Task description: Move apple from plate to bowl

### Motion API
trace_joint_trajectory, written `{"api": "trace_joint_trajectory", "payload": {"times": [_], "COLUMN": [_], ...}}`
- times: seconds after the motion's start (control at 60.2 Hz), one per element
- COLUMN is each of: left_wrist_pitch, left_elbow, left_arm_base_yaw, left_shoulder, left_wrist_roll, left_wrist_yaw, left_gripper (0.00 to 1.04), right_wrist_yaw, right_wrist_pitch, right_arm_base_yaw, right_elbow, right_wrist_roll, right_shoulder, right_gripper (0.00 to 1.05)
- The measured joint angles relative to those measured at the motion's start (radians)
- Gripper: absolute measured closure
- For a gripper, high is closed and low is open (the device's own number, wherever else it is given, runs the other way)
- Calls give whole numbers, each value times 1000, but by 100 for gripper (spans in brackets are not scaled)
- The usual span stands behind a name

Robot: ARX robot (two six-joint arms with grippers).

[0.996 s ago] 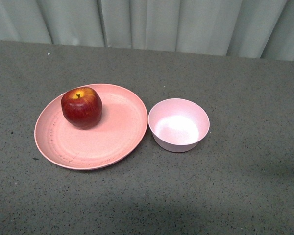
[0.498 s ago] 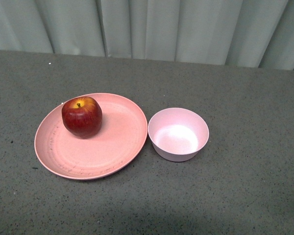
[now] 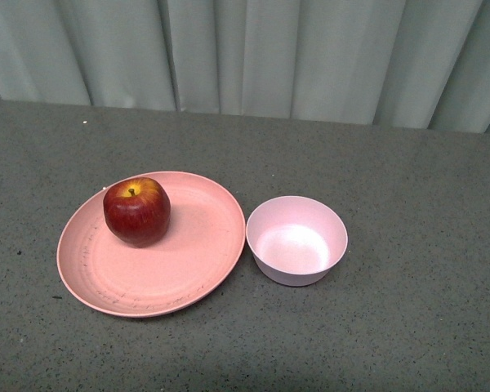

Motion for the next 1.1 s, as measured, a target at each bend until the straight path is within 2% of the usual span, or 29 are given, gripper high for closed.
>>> {"api": "trace_joint_trajectory", "payload": {"times": [0.747,0.847,1.013,1.096], "left_wrist_pitch": [0,0,0,0], "left_elbow": [0,0,0,0], "left_arm_base_yaw": [0,0,0,0], "left_shoulder": [0,0,0,0], "left_wrist_roll": [0,0,0,0], "left_wrist_yaw": [0,0,0,-1], "left_gripper": [7,7,7,7], "right_wrist_yaw": [0,-2,-3,-3], "right_wrist_pitch": [-253,-424,-430,-430], "right_arm_base_yaw": [0,0,0,0], "right_elbow": [0,1,1,1], "right_wrist_roll": [0,0,0,-1], "right_shoulder": [-257,-409,-427,-427], "right_gripper": [104,104,104,91]}}
